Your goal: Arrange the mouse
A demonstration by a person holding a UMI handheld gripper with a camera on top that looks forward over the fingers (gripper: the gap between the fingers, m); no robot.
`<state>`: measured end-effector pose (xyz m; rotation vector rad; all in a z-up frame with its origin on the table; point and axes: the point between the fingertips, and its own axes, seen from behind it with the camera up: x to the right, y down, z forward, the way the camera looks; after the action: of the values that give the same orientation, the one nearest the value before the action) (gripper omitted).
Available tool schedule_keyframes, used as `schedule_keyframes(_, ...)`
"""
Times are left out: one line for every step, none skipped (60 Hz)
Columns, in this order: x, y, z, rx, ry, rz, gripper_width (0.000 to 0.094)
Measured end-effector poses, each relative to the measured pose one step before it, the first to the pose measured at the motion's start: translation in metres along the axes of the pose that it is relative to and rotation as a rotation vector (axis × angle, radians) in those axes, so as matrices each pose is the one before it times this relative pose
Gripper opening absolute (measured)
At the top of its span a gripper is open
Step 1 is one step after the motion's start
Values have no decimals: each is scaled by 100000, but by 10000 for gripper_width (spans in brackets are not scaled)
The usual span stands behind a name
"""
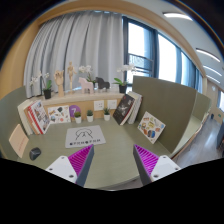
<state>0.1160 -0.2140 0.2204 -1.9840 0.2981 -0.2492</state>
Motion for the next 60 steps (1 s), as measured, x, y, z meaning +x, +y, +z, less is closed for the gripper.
schedule_keyframes(-152, 132, -21, -376, -509, -335, 784)
schedule_keyframes(-185, 184, 2, -470, -479, -372, 784)
schedule_keyframes(-245, 230, 45, -566, -474, -354, 784)
schedule_keyframes(-280, 245, 98, -568, -412, -371, 783)
schedule_keyframes(-327, 225, 72, -513, -407, -344, 784)
schedule_keyframes(-353, 261, 87, -450, -340, -353, 785)
schedule_keyframes(-397, 261, 115, -483, -329, -372, 785)
schedule_keyframes(-384, 263, 120, -496, -349, -292, 784)
schedule_keyframes(-373, 291, 122, -483, -373, -207, 785)
schedule_keyframes(-392, 273, 121, -504, -352, -111, 785)
schedule_keyframes(-103, 328, -10, -464, -542, -72, 786)
schedule_keyframes(-587, 318, 206, -450, -272, 70, 783)
schedule_keyframes(-502, 315, 144, -412, -372, 111, 783)
schedule_keyframes(-496, 291, 131, -378, -420, 137, 784)
schedule_keyframes(-479, 313, 121, -396, -439, 89, 784)
schedule_keyframes(-499, 354, 146, -516, -410, 80, 783)
schedule_keyframes(-506, 399, 146, -690, -435, 19, 783)
schedule_keyframes(-513, 432, 151, -796, -472, -46, 783)
schedule_keyframes(-537, 458, 135, -834, -445, -126, 783)
schedule_keyframes(-559, 437, 120, -868, -501, -185, 782)
schedule_keyframes(-574, 488, 154, -864, -529, -278, 783)
schedule_keyframes(-610, 494, 163, -944, -537, -241, 782)
schedule_keyframes(-642, 515, 158, -1017, -563, -230, 782)
schedule_keyframes(-699, 554, 182, -1064, -618, -265, 781)
schedule_keyframes(-753, 537, 174, -1078, -683, -204, 781)
schedule_keyframes(-784, 537, 224, -1089, -753, -223, 783)
schedule_keyframes(-818, 554, 215, -1110, -891, -215, 783)
schedule_keyframes(-867, 513, 203, -1156, -916, -227, 784)
schedule_keyframes(-885, 487, 203, -1112, -903, -249, 785)
schedule_keyframes(-899, 464, 226, -937, -875, -351, 784)
schedule_keyframes(-915, 452, 233, -914, -868, -411, 784)
schedule_keyframes(-973, 421, 252, -932, -931, -405, 785)
schedule_keyframes(-833, 431, 323, -842, -1377, -591, 783)
schedule_keyframes(-1069, 376, 295, -876, -1106, -537, 784)
schedule_keyframes(-1092, 415, 335, -881, -1138, -512, 784)
schedule_keyframes(-1055, 409, 346, -1012, -1142, -519, 784)
schedule_keyframes(-1061, 374, 368, -1065, -1136, -541, 784)
schedule_keyframes(-1041, 312, 357, -936, -1067, -568, 784)
schedule_keyframes(-1030, 226, 372, -716, -1036, -569, 785)
schedule_keyframes(-1046, 151, 377, -547, -1020, -509, 786)
schedule_keyframes(-1015, 127, 377, -417, -1075, -443, 785)
schedule_keyframes(-1042, 80, 407, -340, -1106, -301, 784)
schedule_keyframes(-1022, 86, 411, -309, -1139, -257, 786)
schedule_keyframes(-1034, 79, 446, -389, -1138, -268, 786)
schedule_keyframes(-977, 73, 461, -396, -1084, -289, 786)
schedule_keyframes(-930, 57, 454, -412, -953, -357, 784)
schedule_keyframes(-905, 35, 473, -390, -890, -376, 785)
schedule_keyframes(-860, 35, 480, -456, -828, -393, 785)
schedule_keyframes(-838, 11, 482, -500, -849, -470, 786)
schedule_keyframes(-821, -22, 485, -523, -804, -455, 786)
schedule_keyframes(-762, -20, 459, -558, -802, -505, 786)
schedule_keyframes(-770, -38, 489, -468, -670, -478, 784)
schedule_keyframes(-729, -82, 485, -423, -652, -459, 784)
schedule_keyframes(-700, -85, 492, -403, -595, -428, 787)
schedule_keyframes(-676, -135, 478, -333, -584, -385, 787)
schedule_keyframes(-635, -139, 491, -306, -507, -343, 787)
schedule_keyframes(-608, -148, 475, -263, -447, -288, 787)
schedule_keyframes(-699, -149, 554, 33, -125, -59, 786)
schedule_keyframes(-549, -209, 462, -136, -339, -158, 787)
schedule_keyframes(-493, -197, 441, -99, -244, -117, 787)
